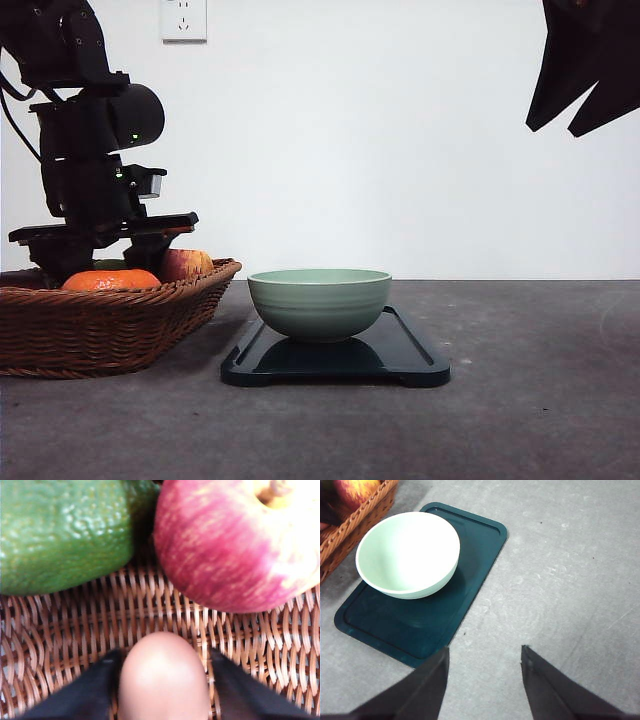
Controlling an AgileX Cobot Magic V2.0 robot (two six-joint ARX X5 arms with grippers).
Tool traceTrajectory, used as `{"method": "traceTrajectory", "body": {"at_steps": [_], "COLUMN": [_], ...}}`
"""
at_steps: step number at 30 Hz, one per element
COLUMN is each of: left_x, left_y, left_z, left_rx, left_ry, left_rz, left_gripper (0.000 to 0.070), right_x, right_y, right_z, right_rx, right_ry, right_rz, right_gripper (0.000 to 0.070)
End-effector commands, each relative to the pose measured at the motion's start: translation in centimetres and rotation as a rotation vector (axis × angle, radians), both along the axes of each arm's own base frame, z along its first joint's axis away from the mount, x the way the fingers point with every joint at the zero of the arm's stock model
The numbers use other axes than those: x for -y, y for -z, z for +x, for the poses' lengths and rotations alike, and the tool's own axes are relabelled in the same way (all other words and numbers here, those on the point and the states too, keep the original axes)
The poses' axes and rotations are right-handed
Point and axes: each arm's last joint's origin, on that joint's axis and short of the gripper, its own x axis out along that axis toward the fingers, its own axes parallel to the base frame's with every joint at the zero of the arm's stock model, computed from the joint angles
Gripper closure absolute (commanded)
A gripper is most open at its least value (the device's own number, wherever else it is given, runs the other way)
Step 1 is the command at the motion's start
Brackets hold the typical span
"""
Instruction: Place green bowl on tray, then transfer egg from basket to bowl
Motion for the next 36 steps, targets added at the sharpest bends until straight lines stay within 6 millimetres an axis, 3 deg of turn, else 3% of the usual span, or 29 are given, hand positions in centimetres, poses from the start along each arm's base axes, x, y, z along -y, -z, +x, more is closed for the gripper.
{"method": "traceTrajectory", "body": {"at_steps": [1, 13, 26, 31, 36], "left_x": [0.3, 0.1, -0.6, 0.7, 3.4], "left_y": [0.3, -0.7, -8.7, -11.1, -12.0], "left_z": [0.5, 0.2, -3.3, -4.4, -4.6], "left_rx": [0.0, 0.016, 0.193, 0.283, 0.354], "left_ry": [0.009, 0.005, 0.029, 0.118, 0.226], "left_rz": [-0.007, -0.011, -0.061, -0.207, -0.346], "left_gripper": [0.0473, 0.0476, 0.0476, 0.0477, 0.0477], "right_x": [-0.2, -0.2, -0.2, -0.2, -0.2], "right_y": [-0.1, -0.1, -0.1, -0.1, -0.1], "right_z": [0.2, 0.2, 0.1, 0.1, 0.1], "right_rx": [0.007, 0.006, 0.0, 0.0, -0.001], "right_ry": [0.004, 0.004, 0.004, 0.004, 0.004], "right_rz": [0.01, 0.009, 0.006, 0.006, 0.006], "right_gripper": [0.0423, 0.0423, 0.0423, 0.0423, 0.0423]}}
